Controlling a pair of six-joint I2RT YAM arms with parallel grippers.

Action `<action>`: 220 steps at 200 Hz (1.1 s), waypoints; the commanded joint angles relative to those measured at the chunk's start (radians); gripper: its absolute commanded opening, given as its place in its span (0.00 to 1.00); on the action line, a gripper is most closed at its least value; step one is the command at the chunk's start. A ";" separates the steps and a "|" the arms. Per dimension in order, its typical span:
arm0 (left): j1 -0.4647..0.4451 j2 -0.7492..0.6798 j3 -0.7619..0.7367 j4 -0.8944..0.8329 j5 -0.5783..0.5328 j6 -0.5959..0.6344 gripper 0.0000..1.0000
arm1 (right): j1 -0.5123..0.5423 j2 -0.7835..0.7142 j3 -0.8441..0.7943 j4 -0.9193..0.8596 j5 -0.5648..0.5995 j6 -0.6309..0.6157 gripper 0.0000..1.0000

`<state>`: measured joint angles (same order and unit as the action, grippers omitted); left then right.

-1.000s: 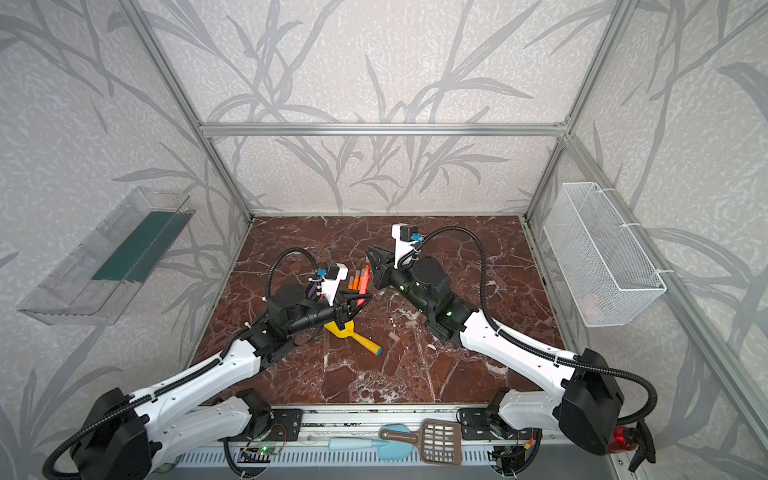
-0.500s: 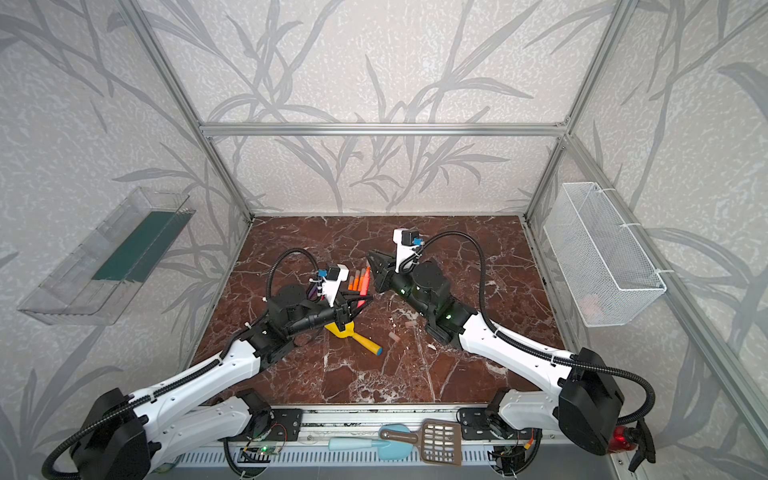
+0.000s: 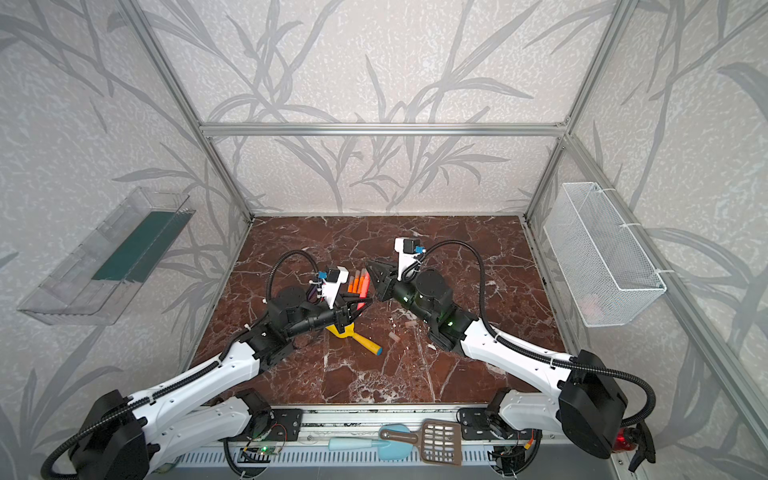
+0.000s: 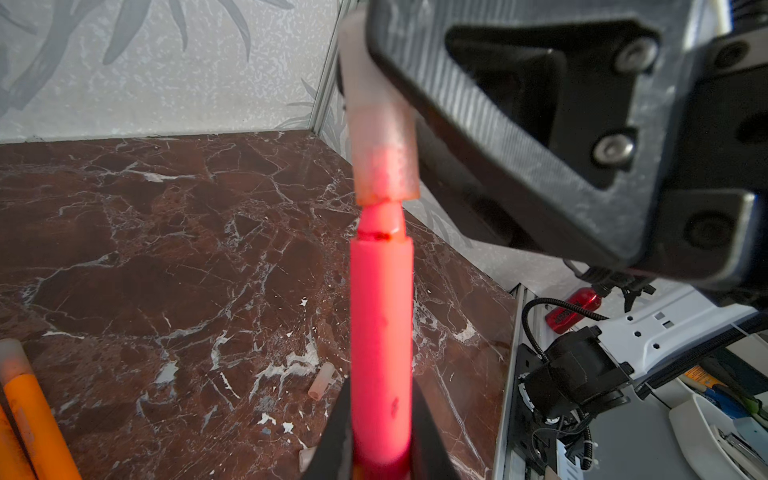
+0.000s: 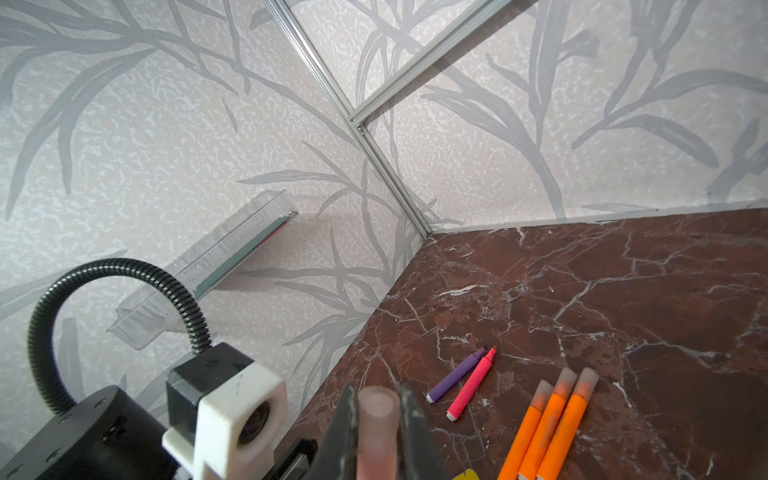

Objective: Insert the pens into the pen caps
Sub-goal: 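Push the cap down onto the marker with the right gripper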

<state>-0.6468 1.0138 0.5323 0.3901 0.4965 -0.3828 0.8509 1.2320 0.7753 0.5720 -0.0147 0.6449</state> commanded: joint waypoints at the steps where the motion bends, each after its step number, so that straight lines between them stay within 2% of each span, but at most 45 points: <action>1: 0.016 -0.038 -0.002 0.091 0.001 -0.041 0.00 | 0.007 -0.042 -0.069 0.011 -0.045 0.051 0.00; 45: 0.018 -0.032 -0.013 0.140 0.036 -0.062 0.00 | 0.020 -0.111 -0.151 -0.004 -0.047 0.049 0.00; 77: 0.017 -0.051 -0.026 0.156 0.042 -0.058 0.00 | 0.019 -0.126 -0.161 -0.055 -0.020 0.039 0.27; 146: 0.017 -0.058 -0.028 0.146 0.030 -0.044 0.00 | 0.020 -0.193 -0.173 -0.110 0.067 0.011 0.39; 184: 0.017 -0.066 -0.029 0.137 0.029 -0.033 0.00 | 0.019 -0.213 -0.057 -0.176 0.026 -0.052 0.58; 220: 0.017 -0.067 -0.029 0.132 0.027 -0.027 0.00 | 0.019 -0.112 0.105 -0.277 0.013 -0.036 0.60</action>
<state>-0.6304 0.9630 0.5022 0.5011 0.5255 -0.4198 0.8669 1.0679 0.7807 0.3618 0.0151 0.6228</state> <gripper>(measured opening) 0.165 0.595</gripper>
